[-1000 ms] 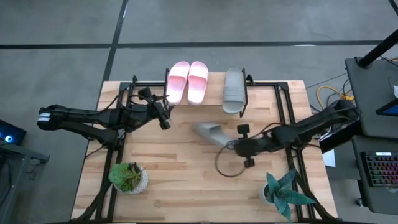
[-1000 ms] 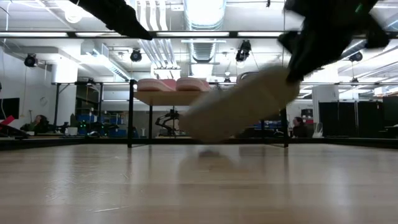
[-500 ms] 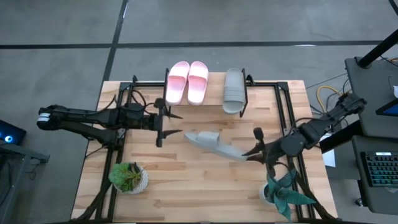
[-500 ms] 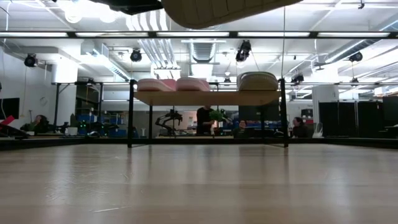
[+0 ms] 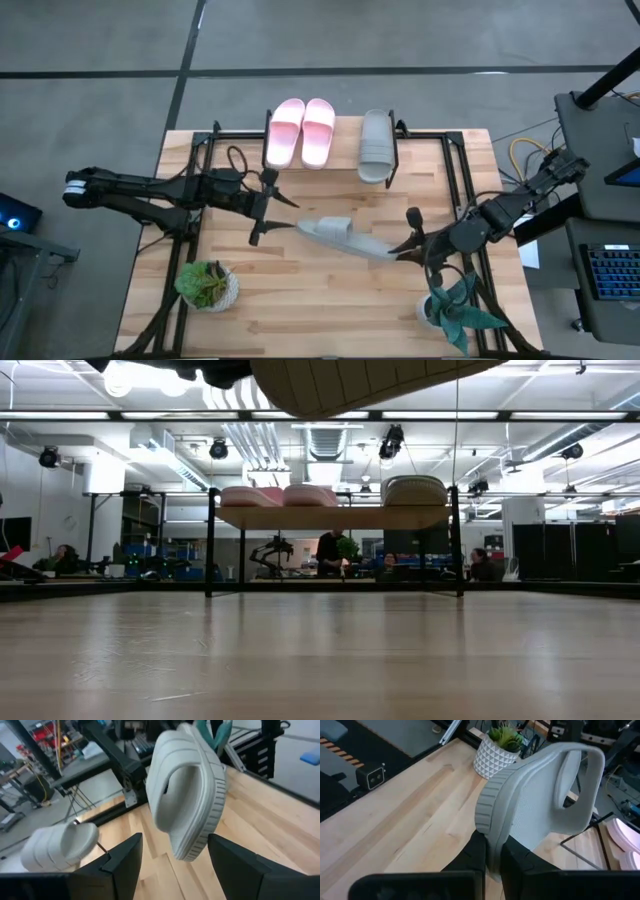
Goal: Pick and place slides into the shelf
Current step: Put the gray slides on the shelf
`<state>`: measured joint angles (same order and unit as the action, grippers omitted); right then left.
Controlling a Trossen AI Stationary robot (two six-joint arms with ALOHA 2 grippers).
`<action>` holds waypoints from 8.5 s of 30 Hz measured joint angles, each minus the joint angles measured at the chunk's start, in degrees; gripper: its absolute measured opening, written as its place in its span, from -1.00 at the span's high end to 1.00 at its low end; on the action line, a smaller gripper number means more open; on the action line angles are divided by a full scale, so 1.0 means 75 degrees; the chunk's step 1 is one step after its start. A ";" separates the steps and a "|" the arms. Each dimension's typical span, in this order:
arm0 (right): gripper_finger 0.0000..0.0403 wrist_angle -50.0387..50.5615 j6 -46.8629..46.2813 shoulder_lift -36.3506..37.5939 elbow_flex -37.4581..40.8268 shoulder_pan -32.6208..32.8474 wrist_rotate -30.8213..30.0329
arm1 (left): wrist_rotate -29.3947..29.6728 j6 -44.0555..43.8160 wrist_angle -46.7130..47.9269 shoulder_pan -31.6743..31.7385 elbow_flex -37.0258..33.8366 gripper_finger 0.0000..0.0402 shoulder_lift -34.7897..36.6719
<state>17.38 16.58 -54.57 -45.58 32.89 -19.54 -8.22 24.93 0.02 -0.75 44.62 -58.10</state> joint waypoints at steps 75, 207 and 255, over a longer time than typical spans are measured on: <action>0.91 0.0051 0.0085 0.0140 -0.0007 -0.0001 -0.0396 | -0.0258 0.1361 -0.2055 -0.0045 0.0061 0.91 -0.1746; 0.07 0.1376 0.4288 0.0356 -0.0254 -0.1239 -0.5933 | 1.0342 0.4131 -0.2343 -0.1933 0.5464 0.97 -0.7097; 0.76 0.1613 0.3587 0.0233 -0.0248 -0.1236 -0.4193 | 0.7632 0.4558 -0.0464 -0.2964 0.4998 0.45 -0.4407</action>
<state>29.48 43.48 -52.82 -47.44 23.62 -50.98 49.02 59.11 -3.46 -22.98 82.11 -91.15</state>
